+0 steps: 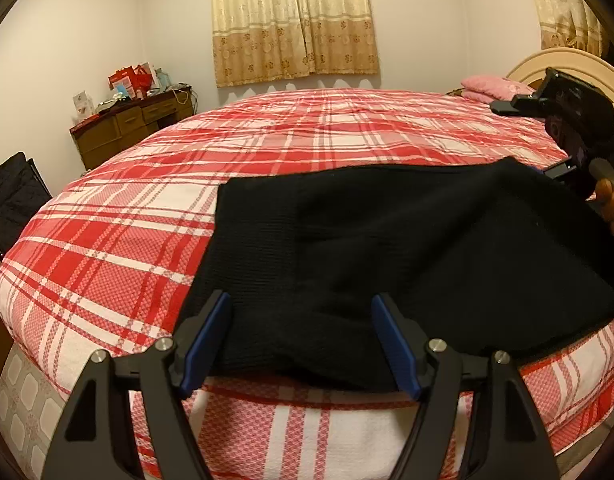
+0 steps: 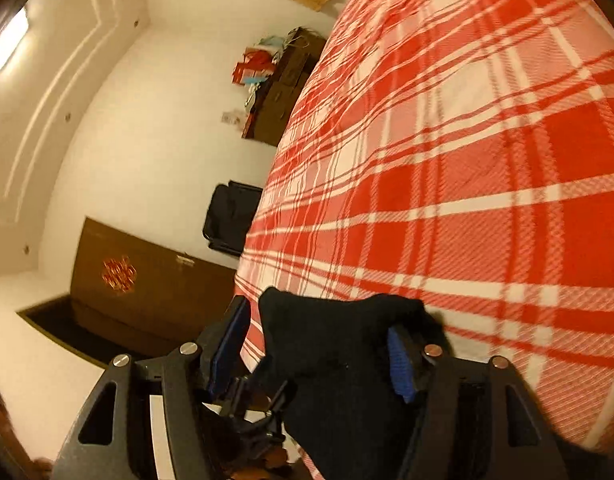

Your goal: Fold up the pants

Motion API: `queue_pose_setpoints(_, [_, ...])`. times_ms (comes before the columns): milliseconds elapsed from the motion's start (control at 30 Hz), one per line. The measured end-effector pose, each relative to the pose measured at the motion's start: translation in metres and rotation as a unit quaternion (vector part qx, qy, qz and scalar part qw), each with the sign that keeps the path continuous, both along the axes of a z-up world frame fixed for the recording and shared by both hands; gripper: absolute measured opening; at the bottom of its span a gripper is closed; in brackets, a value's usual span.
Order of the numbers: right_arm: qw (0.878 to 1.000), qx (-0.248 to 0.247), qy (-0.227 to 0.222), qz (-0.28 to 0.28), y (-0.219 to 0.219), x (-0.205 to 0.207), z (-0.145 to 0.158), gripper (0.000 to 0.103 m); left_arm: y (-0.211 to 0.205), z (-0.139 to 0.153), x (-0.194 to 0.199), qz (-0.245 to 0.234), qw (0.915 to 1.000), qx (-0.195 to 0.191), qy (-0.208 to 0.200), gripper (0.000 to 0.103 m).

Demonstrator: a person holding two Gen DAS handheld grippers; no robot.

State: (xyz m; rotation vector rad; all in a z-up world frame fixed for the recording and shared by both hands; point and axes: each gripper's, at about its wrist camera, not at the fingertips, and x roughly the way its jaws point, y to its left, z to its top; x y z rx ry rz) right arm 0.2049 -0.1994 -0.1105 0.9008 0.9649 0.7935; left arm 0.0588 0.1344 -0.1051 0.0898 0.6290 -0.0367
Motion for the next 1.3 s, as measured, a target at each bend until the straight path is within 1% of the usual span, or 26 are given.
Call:
queue_pose_setpoints(67, [1.000,0.022,0.010,-0.007,-0.007,0.004,-0.004,0.062,-0.001,-0.001,0.000,-0.001,1.0000,0.001,0.000,0.076])
queue_pose_setpoints(133, [1.000,0.019,0.015,-0.007,-0.006,0.008,-0.006,0.057,-0.002,-0.002,0.000,-0.001,1.0000,0.003,0.000,0.076])
queue_pose_setpoints(267, [0.999,-0.039,0.008,0.018,0.003,0.014,-0.003,0.043,-0.003,-0.002,0.000,-0.001,1.0000,0.003,0.000,0.076])
queue_pose_setpoints(300, [0.997,-0.064,0.007,0.029,0.001,0.014,0.001,0.040,-0.003,-0.002,0.000,-0.002,1.0000,0.003,0.001,0.076])
queue_pose_setpoints(333, [0.996,-0.091,0.005,0.023,-0.001,0.013,0.003,0.040,-0.003,-0.002,0.001,-0.002,1.0000,0.004,0.001,0.076])
queue_pose_setpoints(367, [0.990,-0.140,-0.003,-0.001,-0.008,0.009,0.009,0.040,-0.003,-0.002,0.001,-0.002,1.0000,0.004,0.001,0.076])
queue_pose_setpoints(400, [0.975,-0.217,-0.021,-0.044,-0.021,0.003,0.022,0.040,-0.003,-0.003,0.001,-0.002,1.0000,0.003,0.000,0.076])
queue_pose_setpoints(433, [0.963,-0.257,-0.028,-0.073,-0.029,-0.004,0.027,0.040,-0.003,-0.003,0.001,-0.001,1.0000,0.004,-0.001,0.077])
queue_pose_setpoints(467, [0.946,-0.305,-0.042,-0.104,-0.034,-0.015,0.038,0.040,-0.004,-0.003,0.000,-0.001,1.0000,0.006,-0.003,0.077])
queue_pose_setpoints(533, [0.934,-0.332,-0.083,-0.104,-0.026,-0.038,0.054,0.041,-0.005,-0.004,0.000,0.001,1.0000,0.008,-0.005,0.078])
queue_pose_setpoints(600, [0.927,-0.349,-0.106,-0.087,-0.006,-0.059,0.058,0.042,-0.006,-0.004,0.000,0.001,0.9999,0.009,-0.006,0.078])
queue_pose_setpoints(700, [0.911,-0.392,-0.123,-0.044,0.029,-0.079,0.046,0.042,-0.006,-0.003,0.000,0.002,0.9999,0.009,-0.005,0.079])
queue_pose_setpoints(767, [0.894,-0.432,-0.116,-0.021,0.040,-0.089,0.031,0.042,-0.005,-0.002,0.001,0.002,0.9999,0.011,-0.004,0.079])
queue_pose_setpoints(833, [0.881,-0.452,-0.136,-0.016,0.040,-0.103,0.027,0.042,-0.005,-0.002,0.002,0.003,0.9999,0.012,-0.001,0.079])
queue_pose_setpoints(867, [0.874,-0.466,-0.137,-0.015,0.037,-0.109,0.029,0.042,-0.006,-0.002,0.002,0.004,0.9999,0.012,-0.001,0.079])
queue_pose_setpoints(933, [0.869,-0.477,-0.131,-0.017,0.022,-0.119,0.034,0.042,-0.006,-0.002,0.002,0.005,0.9999,0.013,0.000,0.079])
queue_pose_setpoints(967, [0.864,-0.485,-0.133,-0.033,0.012,-0.125,0.042,0.042,-0.006,-0.002,0.003,0.006,0.9999,0.013,0.000,0.079])
queue_pose_setpoints(1033, [0.842,-0.515,-0.139,-0.084,-0.017,-0.130,0.058,0.042,-0.005,-0.001,0.002,0.007,0.9999,0.011,0.001,0.079])
queue_pose_setpoints(1067, [0.825,-0.535,-0.138,-0.116,-0.033,-0.129,0.067,0.043,-0.005,-0.001,0.003,0.007,0.9999,0.010,0.001,0.079])
queue_pose_setpoints(1100, [0.805,-0.559,-0.126,-0.155,-0.053,-0.125,0.075,0.052,-0.005,-0.001,0.003,0.008,0.9999,0.010,0.001,0.079])
queue_pose_setpoints(1133, [0.781,-0.582,-0.105,-0.200,-0.078,-0.119,0.082,0.059,-0.005,-0.001,0.003,0.010,0.9999,0.010,0.001,0.079])
queue_pose_setpoints(1167, [0.761,-0.598,-0.088,-0.235,-0.100,-0.112,0.086,0.073,-0.006,-0.001,0.004,0.011,0.9999,0.011,0.002,0.079])
queue_pose_setpoints(1200, [0.727,-0.623,-0.055,-0.283,-0.132,-0.103,0.088,0.076,-0.005,-0.001,0.004,0.011,0.9999,0.011,0.003,0.079])
queue_pose_setpoints(1233, [0.704,-0.639,-0.025,-0.307,-0.153,-0.096,0.087,0.076,-0.005,0.000,0.004,0.011,0.9999,0.011,0.004,0.079])
queue_pose_setpoints(1267, [0.686,-0.650,0.010,-0.325,-0.174,-0.088,0.084,0.076,-0.005,0.000,0.005,0.011,0.9999,0.011,0.005,0.079])
queue_pose_setpoints(1300, [0.678,-0.648,0.060,-0.341,-0.203,-0.078,0.077,0.076,-0.005,0.000,0.005,0.011,0.9999,0.010,0.006,0.079])
